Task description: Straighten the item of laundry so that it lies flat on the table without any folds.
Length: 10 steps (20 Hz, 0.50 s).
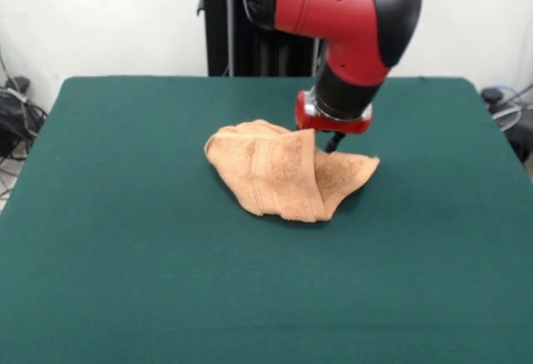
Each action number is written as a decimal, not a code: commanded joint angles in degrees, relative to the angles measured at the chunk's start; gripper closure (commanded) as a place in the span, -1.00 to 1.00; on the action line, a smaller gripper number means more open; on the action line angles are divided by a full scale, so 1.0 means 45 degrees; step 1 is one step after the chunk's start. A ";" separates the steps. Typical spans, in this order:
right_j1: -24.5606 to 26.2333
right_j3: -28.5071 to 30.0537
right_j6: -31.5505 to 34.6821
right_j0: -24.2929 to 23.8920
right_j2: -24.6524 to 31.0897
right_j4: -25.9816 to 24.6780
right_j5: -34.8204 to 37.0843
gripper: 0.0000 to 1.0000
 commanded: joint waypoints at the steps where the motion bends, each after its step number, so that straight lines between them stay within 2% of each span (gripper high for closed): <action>1: 0.0206 -0.1456 0.2841 0.0288 -0.0154 0.0674 0.1444 -1.00; 10: -0.0753 -0.1471 0.2895 0.0379 -0.0356 0.0651 0.2681 -1.00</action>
